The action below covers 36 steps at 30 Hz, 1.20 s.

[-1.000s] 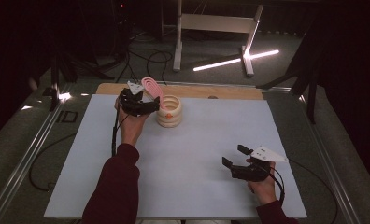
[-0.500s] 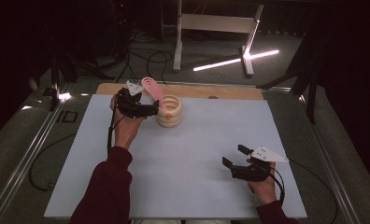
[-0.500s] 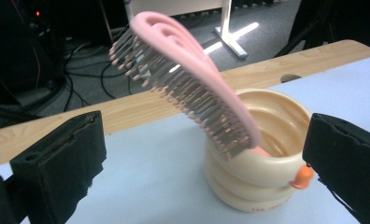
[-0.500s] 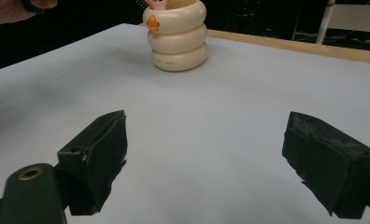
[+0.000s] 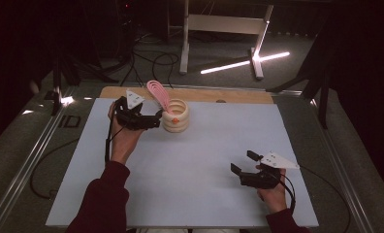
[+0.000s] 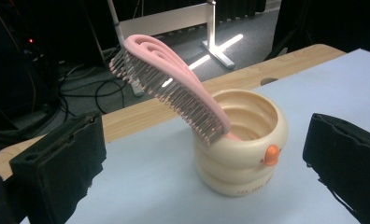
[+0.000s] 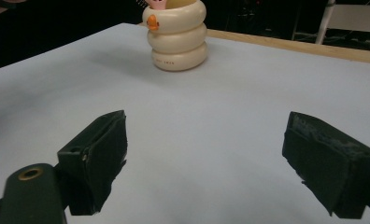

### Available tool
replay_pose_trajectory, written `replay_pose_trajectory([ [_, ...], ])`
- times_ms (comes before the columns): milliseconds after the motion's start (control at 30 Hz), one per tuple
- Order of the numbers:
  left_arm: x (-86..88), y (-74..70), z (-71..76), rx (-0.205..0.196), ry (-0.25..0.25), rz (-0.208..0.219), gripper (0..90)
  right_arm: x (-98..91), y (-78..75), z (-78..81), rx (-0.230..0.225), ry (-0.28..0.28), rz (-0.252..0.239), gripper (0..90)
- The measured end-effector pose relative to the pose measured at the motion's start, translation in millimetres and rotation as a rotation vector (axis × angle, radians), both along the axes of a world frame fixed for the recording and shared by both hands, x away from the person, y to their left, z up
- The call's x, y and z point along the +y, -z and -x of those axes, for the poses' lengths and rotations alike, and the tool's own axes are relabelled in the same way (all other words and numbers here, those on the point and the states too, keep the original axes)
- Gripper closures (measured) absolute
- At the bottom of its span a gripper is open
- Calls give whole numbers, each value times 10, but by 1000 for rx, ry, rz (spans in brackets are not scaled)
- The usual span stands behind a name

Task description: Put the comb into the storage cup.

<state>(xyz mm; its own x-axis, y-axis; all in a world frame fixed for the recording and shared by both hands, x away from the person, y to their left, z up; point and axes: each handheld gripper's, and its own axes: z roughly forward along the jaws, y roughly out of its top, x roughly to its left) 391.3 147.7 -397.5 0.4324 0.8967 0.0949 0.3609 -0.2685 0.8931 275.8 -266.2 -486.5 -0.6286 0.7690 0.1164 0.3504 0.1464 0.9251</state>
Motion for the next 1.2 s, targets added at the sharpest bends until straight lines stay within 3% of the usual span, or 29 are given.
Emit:
replay_pose_trajectory([
  [300,64,14,211,-37,33,-55,0,2,1,-1,1,2,1,141],
  [767,217,113,513,-47,63,-41,0,-8,-2,-1,-3,5,-2,140],
  [933,360,146,668,-54,61,-50,0,-25,-11,4,-4,11,-2,140],
  [1200,576,206,854,-66,40,-9,0,-43,-19,12,-10,38,4,110],
])
